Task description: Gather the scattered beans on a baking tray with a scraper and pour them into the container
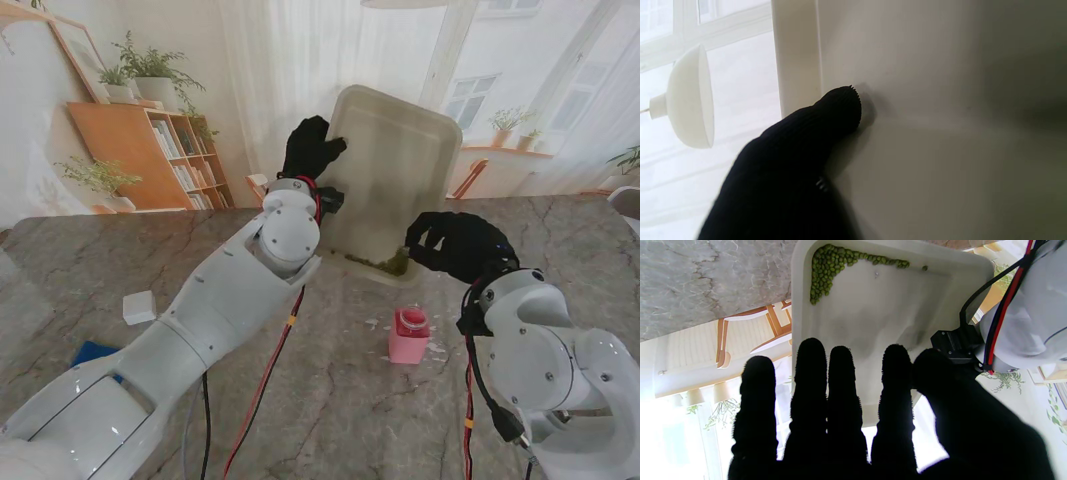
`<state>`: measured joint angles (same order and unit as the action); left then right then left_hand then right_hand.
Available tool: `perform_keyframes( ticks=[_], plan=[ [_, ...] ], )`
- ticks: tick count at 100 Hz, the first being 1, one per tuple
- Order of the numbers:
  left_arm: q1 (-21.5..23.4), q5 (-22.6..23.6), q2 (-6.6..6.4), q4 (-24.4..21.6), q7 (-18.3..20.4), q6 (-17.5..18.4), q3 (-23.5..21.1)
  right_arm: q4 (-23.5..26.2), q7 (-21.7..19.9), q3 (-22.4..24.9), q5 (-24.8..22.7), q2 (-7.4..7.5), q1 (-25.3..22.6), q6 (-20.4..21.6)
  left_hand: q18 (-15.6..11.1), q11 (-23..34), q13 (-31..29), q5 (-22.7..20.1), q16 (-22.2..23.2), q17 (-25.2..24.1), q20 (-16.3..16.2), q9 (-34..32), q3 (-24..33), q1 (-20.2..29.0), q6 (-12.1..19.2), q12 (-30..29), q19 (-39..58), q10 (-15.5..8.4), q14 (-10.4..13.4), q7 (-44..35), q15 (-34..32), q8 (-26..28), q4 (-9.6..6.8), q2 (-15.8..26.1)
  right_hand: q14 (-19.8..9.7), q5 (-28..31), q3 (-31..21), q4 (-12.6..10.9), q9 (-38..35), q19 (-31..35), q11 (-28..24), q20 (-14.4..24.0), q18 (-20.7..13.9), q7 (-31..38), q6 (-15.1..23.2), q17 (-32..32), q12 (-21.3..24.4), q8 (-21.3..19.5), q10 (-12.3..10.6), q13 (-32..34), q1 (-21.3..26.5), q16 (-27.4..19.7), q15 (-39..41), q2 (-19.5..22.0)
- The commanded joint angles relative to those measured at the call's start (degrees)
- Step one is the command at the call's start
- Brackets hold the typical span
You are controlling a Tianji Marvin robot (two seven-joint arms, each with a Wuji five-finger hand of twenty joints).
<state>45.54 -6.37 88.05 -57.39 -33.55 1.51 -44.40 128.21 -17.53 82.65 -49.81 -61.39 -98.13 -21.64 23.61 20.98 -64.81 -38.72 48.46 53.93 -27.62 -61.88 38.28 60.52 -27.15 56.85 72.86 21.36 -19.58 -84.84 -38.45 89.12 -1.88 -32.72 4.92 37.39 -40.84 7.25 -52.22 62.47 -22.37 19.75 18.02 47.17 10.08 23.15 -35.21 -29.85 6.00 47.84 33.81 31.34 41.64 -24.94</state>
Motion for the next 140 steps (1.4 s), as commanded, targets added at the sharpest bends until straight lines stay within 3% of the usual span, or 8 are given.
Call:
perform_keyframes(
  ticks=[1,26,67,140],
  plan=[
    [-0.37,0.24,0.77,0.06,-0.31,0.36,0.26,0.63,-0.84,0.35,0.32,0.39,-0.16,-0.24,-21.93,0.66,-4.07,3.33,0.92,3.48,-3.05,-0.28,1.17,5.76,-9.91,0.97,6.38,-7.25,14.25,0.71,-0.30,0.84,-3.29,3.90,-1.92,-1.42,-1.28,2.03,-0.94,1.28,-1.62,1.25,-1.41,1.07,1.95,0.31,-1.25,1.03,-1.24,0.47,1.00,0.75,1.03,-0.87],
    [-0.34,0.69,1.11,1.65,-0.24,2.07,0.84,-0.28,-0.78,0.35,0.00,0.39,-0.24,-1.03,-22.18,0.57,-3.92,3.50,0.90,3.42,-3.12,-0.11,0.82,5.79,-9.66,0.99,6.03,-7.42,14.49,0.77,-0.05,0.84,-3.31,4.12,-2.23,-1.45,-1.57,2.21,-0.81,1.53,-2.62,1.14,-1.56,1.57,2.20,0.54,-1.65,1.17,-1.54,0.59,1.33,0.66,1.47,-0.97],
    [1.13,2.43,1.01,-0.28,-2.08,3.25,1.35,-1.91,-0.60,0.07,-0.34,0.39,0.40,-1.74,-22.28,0.51,-3.96,3.58,0.94,3.36,-3.34,-0.07,0.48,5.74,-9.36,1.03,5.73,-7.68,14.75,0.80,0.16,0.84,-3.42,4.24,-3.32,-1.04,-2.93,2.60,-1.31,2.31,-4.29,1.04,-2.15,2.44,2.87,1.40,-2.08,1.08,-2.41,1.50,2.64,0.73,2.71,-1.99],
    [4.47,6.23,-0.51,-5.23,-2.96,4.53,1.79,2.81,1.27,2.96,-4.36,-0.04,-6.35,1.19,-22.42,0.25,-4.11,3.60,1.23,3.34,-3.80,-0.20,0.23,5.61,-8.78,1.07,5.53,-7.91,14.94,0.81,0.36,0.84,-3.52,4.25,-4.71,-0.32,-3.72,3.07,-2.30,4.20,-7.06,1.06,-2.82,3.34,3.28,2.84,-2.62,1.48,-3.29,2.86,2.54,2.09,7.61,-2.33]
  ],
)
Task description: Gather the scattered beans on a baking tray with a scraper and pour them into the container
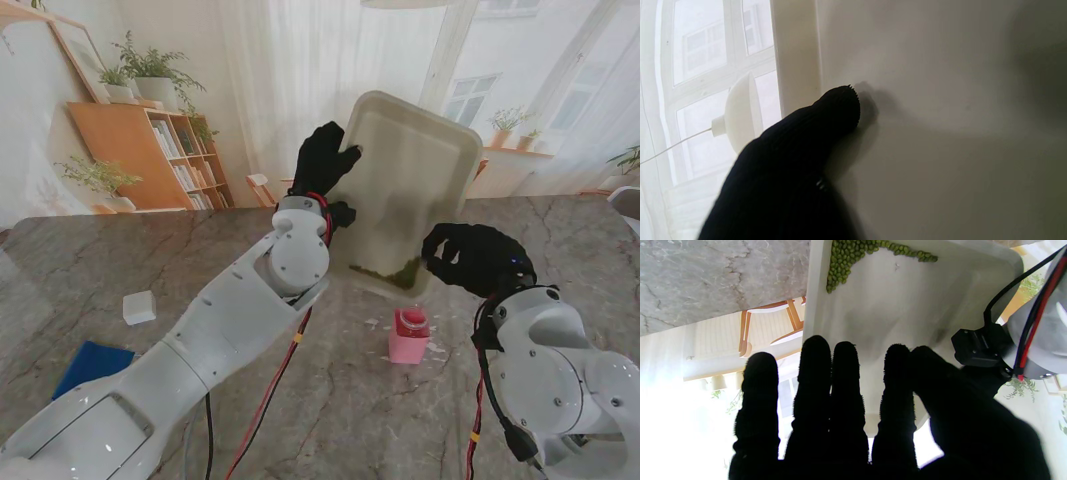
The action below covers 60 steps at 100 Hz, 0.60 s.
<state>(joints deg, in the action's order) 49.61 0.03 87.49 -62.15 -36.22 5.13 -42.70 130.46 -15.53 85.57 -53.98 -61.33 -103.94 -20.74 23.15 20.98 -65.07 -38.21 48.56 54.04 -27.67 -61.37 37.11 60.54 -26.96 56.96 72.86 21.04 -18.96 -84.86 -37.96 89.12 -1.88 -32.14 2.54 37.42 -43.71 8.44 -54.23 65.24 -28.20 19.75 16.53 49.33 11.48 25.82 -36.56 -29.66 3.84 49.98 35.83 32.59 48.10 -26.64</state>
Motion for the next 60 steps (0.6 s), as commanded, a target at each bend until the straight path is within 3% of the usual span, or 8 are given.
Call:
perform_keyframes(
  ticks=[1,60],
  plan=[
    [0.45,-0.19,0.04,-0.47,-0.31,0.97,0.08,0.57,-0.75,0.05,-0.22,-0.09,-0.57,0.31,-21.95,0.23,-3.85,3.08,1.13,3.23,-3.75,-0.68,1.37,5.57,-8.96,0.97,5.52,-7.57,14.32,0.82,-0.13,0.84,-3.51,3.65,-2.34,-0.31,-0.86,1.87,-0.27,1.45,-1.23,1.07,-1.33,1.21,1.82,0.20,-1.26,1.28,-1.13,0.72,0.54,0.84,1.17,-0.64],
    [1.43,1.12,0.05,0.60,-1.04,5.79,0.50,1.18,-1.23,0.49,-1.01,-0.03,-2.91,1.14,-22.35,0.07,-3.76,3.20,1.15,3.12,-3.96,-0.60,0.92,5.49,-8.51,1.09,5.02,-8.12,14.90,0.88,0.34,0.84,-3.43,4.00,-2.48,-0.52,-0.69,1.88,-0.44,1.58,-1.42,1.02,-1.44,1.04,1.87,0.35,-1.18,1.47,-1.23,0.87,0.52,0.75,1.43,-0.55]
  ],
)
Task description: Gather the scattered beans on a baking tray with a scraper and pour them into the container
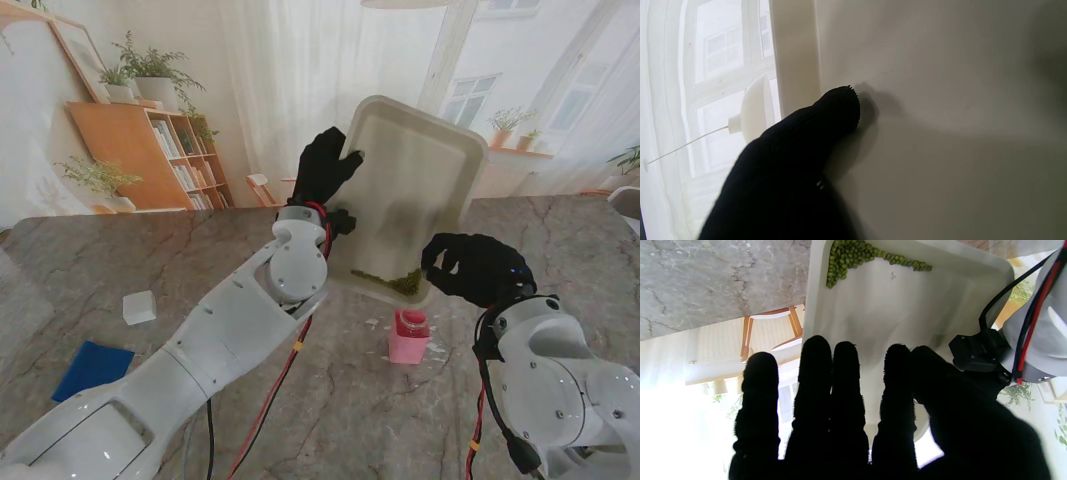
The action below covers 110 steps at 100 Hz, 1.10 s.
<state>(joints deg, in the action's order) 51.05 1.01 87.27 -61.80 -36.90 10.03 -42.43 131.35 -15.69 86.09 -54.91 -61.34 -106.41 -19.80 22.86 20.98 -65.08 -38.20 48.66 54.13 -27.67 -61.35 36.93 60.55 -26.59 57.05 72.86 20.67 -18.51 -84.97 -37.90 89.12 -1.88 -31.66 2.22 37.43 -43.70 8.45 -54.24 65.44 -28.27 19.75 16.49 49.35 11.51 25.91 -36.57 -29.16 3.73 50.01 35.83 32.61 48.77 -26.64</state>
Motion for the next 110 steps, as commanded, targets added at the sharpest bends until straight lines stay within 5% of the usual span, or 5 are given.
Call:
perform_keyframes(
  ticks=[1,68,110],
  plan=[
    [0.00,0.16,0.27,0.31,-0.38,1.01,0.24,0.31,-1.08,-0.03,-0.08,-0.03,-0.48,0.19,-22.06,0.05,-3.75,3.20,1.05,3.03,-3.96,-0.60,1.08,5.46,-8.86,0.99,5.01,-7.77,14.46,1.00,0.29,0.84,-3.43,3.47,-2.16,-0.37,-0.70,1.88,-0.43,1.39,-1.36,1.01,-1.39,1.16,1.66,0.26,-1.18,0.89,-1.13,0.84,0.54,0.73,0.75,-0.57],
    [-0.90,1.35,0.15,1.46,0.75,4.66,1.02,1.00,-0.92,-0.03,-1.48,-0.08,-2.56,0.62,-22.57,-0.09,-4.08,3.26,1.27,3.01,-4.45,-0.76,0.82,5.25,-8.22,1.03,4.69,-8.05,14.92,1.01,0.96,0.84,-3.60,3.64,-2.17,-0.51,-0.68,1.85,-0.50,1.38,-1.42,0.95,-1.37,1.02,1.70,0.33,-1.15,0.95,-1.11,0.94,0.45,0.67,0.82,-0.48],
    [-4.41,4.24,1.24,4.09,1.07,6.50,3.40,0.77,-0.25,0.99,-1.17,-0.19,-4.15,0.55,-22.72,-0.25,-4.08,3.32,1.40,2.94,-4.56,-0.59,0.55,5.26,-8.01,1.04,4.39,-8.26,15.14,1.03,1.30,0.84,-3.57,3.81,-2.07,-0.26,-0.62,1.85,-0.54,1.37,-1.43,0.94,-1.33,1.15,1.62,0.25,-1.15,0.87,-1.10,0.89,0.41,0.66,0.82,-0.47]
  ],
)
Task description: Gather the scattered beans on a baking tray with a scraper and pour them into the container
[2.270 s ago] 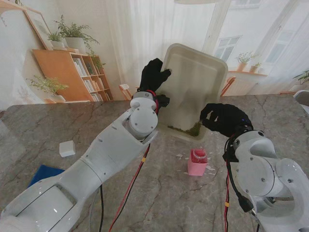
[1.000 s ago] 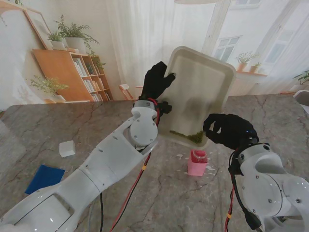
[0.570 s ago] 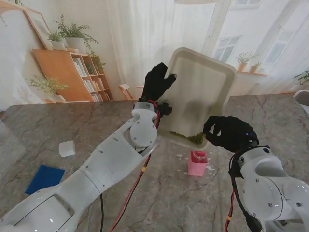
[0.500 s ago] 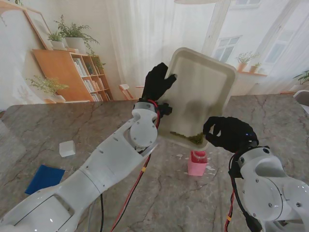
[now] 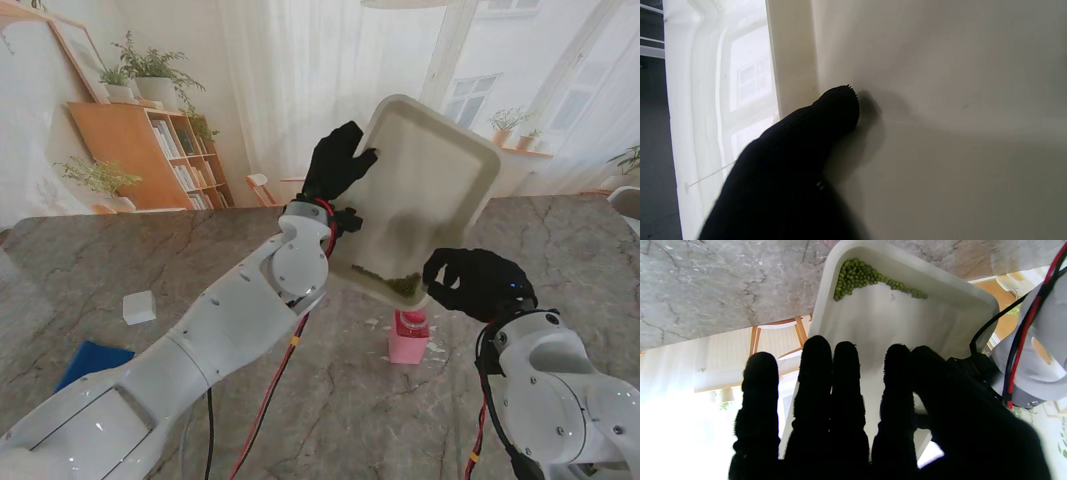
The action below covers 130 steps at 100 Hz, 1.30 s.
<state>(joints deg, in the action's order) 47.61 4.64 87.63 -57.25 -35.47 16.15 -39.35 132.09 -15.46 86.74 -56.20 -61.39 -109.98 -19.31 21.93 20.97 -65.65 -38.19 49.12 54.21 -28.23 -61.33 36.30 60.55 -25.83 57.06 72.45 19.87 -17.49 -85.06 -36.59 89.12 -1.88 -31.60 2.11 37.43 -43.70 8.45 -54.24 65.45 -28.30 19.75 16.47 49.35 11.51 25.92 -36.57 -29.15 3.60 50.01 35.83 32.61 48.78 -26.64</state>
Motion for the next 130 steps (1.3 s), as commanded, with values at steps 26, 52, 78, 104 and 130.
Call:
perform_keyframes(
  ticks=[26,52,78,104,130],
  plan=[
    [-2.06,2.19,1.43,0.04,-0.82,0.82,1.47,0.37,-0.11,1.17,0.40,-0.22,-1.12,0.35,-21.92,-0.32,-3.51,3.32,1.02,2.84,-4.10,-0.59,1.04,5.24,-8.64,1.02,4.67,-7.57,14.34,1.14,0.21,0.84,-3.60,3.79,-1.99,-0.38,-0.59,1.85,-0.53,1.39,-1.40,0.96,-1.26,1.05,1.68,0.23,-1.16,0.90,-1.01,0.90,0.37,0.68,0.87,-0.48],
    [-2.23,5.17,0.71,-0.71,-0.75,1.06,2.09,0.47,-0.74,1.29,0.64,-0.14,-0.93,0.21,-21.91,-0.40,-3.63,3.33,1.14,2.84,-4.26,-0.68,0.98,5.12,-8.49,0.99,4.59,-7.77,14.40,1.15,0.42,0.84,-3.64,3.81,-1.98,-0.41,-0.58,1.83,-0.56,1.41,-1.40,0.97,-1.29,1.03,1.59,0.25,-1.16,0.91,-0.98,0.89,0.44,0.68,0.86,-0.43],
    [-2.36,5.69,0.91,-0.81,-1.19,1.34,2.41,0.45,-1.15,1.23,0.57,-0.09,-0.78,0.26,-21.89,-0.46,-3.72,3.33,1.23,2.86,-4.38,-0.73,0.90,5.14,-8.41,0.99,4.56,-7.69,14.43,1.15,0.58,0.84,-3.62,3.79,-2.00,-0.39,-0.63,1.83,-0.50,1.41,-1.39,0.97,-1.30,1.06,1.68,0.28,-1.16,0.88,-1.01,0.90,0.47,0.66,0.83,-0.45],
    [-2.15,6.32,0.62,-1.56,-1.11,1.31,2.50,0.55,-1.15,1.67,0.56,-0.09,-0.97,0.80,-21.88,-0.52,-3.83,3.32,1.38,2.88,-4.50,-0.81,0.91,5.11,-8.31,0.98,4.57,-7.72,14.37,1.15,0.65,0.84,-3.64,3.73,-2.00,-0.39,-0.62,1.85,-0.56,1.44,-1.44,0.98,-1.35,1.05,1.72,0.34,-1.17,0.89,-1.01,0.98,0.47,0.68,0.89,-0.44],
    [-1.52,6.96,-0.10,-2.82,-0.63,1.16,2.29,0.43,-1.68,1.52,0.50,0.00,-0.85,1.01,-21.93,-0.65,-3.89,3.18,1.44,2.92,-4.60,-0.88,0.98,4.98,-8.05,0.91,4.65,-7.75,14.59,1.14,0.74,0.84,-3.61,3.62,-2.06,-0.36,-0.63,1.85,-0.55,1.40,-1.45,0.97,-1.32,1.08,1.64,0.32,-1.17,0.88,-1.07,0.93,0.53,0.69,0.90,-0.48]
  ],
)
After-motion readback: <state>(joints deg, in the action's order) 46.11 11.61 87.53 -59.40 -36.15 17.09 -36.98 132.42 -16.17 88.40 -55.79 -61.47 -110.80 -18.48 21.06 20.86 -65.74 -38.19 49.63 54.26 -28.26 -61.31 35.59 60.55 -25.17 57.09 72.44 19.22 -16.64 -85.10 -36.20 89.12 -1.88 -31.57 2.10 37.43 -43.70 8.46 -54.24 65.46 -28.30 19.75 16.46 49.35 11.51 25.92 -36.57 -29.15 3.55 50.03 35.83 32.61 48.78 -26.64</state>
